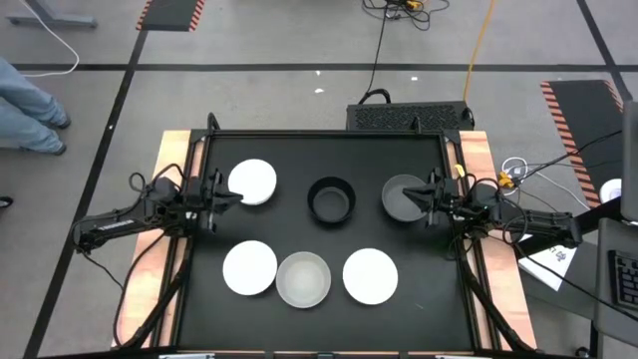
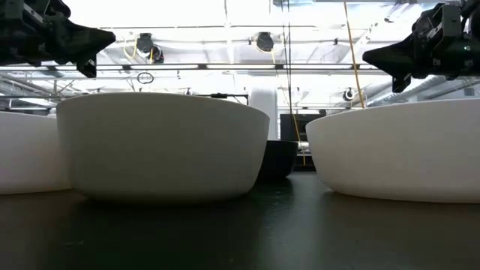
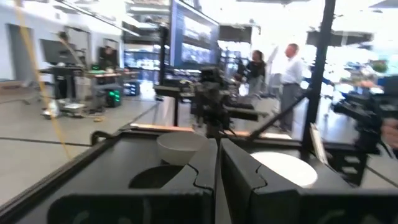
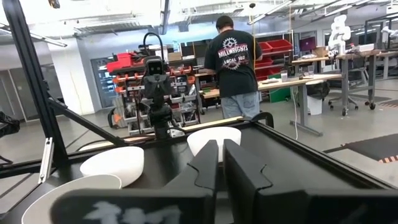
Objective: Nest bowls inside each other
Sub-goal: Stack the gray bowl on the black bowl
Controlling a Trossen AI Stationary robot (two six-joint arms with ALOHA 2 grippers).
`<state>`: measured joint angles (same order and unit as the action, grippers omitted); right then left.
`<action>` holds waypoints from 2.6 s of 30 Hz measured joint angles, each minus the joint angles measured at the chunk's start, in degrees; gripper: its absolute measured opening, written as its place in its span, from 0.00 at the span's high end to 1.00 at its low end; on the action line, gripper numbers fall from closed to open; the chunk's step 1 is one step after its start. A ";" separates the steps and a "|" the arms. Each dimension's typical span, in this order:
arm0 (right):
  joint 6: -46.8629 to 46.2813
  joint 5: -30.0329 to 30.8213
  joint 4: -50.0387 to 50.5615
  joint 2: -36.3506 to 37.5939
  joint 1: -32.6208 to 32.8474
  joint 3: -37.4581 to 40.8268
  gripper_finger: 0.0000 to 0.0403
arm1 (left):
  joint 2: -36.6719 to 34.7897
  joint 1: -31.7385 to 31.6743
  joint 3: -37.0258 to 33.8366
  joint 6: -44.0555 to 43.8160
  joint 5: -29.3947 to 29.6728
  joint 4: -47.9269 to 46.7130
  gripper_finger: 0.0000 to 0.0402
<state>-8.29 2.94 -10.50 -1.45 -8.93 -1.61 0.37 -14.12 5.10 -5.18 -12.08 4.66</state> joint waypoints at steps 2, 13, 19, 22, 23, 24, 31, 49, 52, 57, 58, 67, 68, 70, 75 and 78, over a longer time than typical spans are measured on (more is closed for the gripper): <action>-0.19 0.00 0.02 0.00 0.00 0.00 0.90 | -0.01 -0.01 0.00 -1.03 1.62 0.00 0.95; -3.04 7.44 14.10 -1.16 -2.03 -7.04 0.54 | 0.01 0.01 0.00 2.59 1.80 -1.63 0.83; -3.22 13.30 23.19 -5.18 -5.22 -13.14 0.42 | 0.00 0.00 0.00 3.19 2.10 -1.59 0.71; -5.45 13.97 24.15 -8.26 -7.14 -14.46 0.40 | 0.01 0.01 -0.02 3.40 2.08 -1.61 0.67; -6.04 14.75 24.18 -9.45 -7.79 -15.15 0.40 | 0.01 -0.01 0.00 3.42 2.08 -1.56 0.66; -6.28 15.18 24.26 -10.53 -8.51 -15.83 0.39 | -0.01 0.01 -0.02 3.42 2.08 -1.46 0.65; -5.21 15.06 26.80 -20.21 -12.40 -20.45 0.39 | 0.01 -0.01 -0.02 3.43 2.05 -1.55 0.63; -3.00 9.09 45.15 -32.79 -21.82 -32.91 0.39 | 0.01 0.01 0.00 3.46 2.01 -3.08 0.63; -3.05 7.02 46.49 -33.80 -23.10 -32.94 0.39 | 0.01 0.01 0.00 3.46 1.99 -3.16 0.63; -3.21 6.91 47.14 -37.11 -25.98 -33.14 0.39 | 0.01 -0.01 -0.01 5.21 2.00 -3.06 0.63; -3.07 6.84 47.75 -38.24 -26.72 -33.62 0.39 | 0.01 0.01 -0.02 5.53 2.03 -2.95 0.63; 0.01 0.59 51.16 -49.20 -32.80 -37.43 0.39 | 0.01 0.01 0.00 6.26 2.03 -2.83 0.63; 0.33 -1.10 52.04 -50.36 -33.38 -37.91 0.39 | 0.01 0.01 0.00 6.36 2.04 -2.86 0.63; 1.03 -3.65 53.87 -52.39 -34.21 -39.06 0.39 | 0.01 -0.01 -0.01 6.43 2.05 -2.99 0.63; 4.24 -10.46 57.02 -55.48 -35.00 -41.54 0.39 | 0.01 -0.01 -0.02 6.46 2.05 -3.72 0.63; 5.19 -11.72 58.48 -56.59 -35.03 -42.90 0.39 | 0.01 -0.01 -0.01 6.54 2.05 -4.49 0.63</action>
<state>-3.11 -8.78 47.98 -58.04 -43.95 -44.50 0.38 -14.13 5.09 1.37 -10.02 0.17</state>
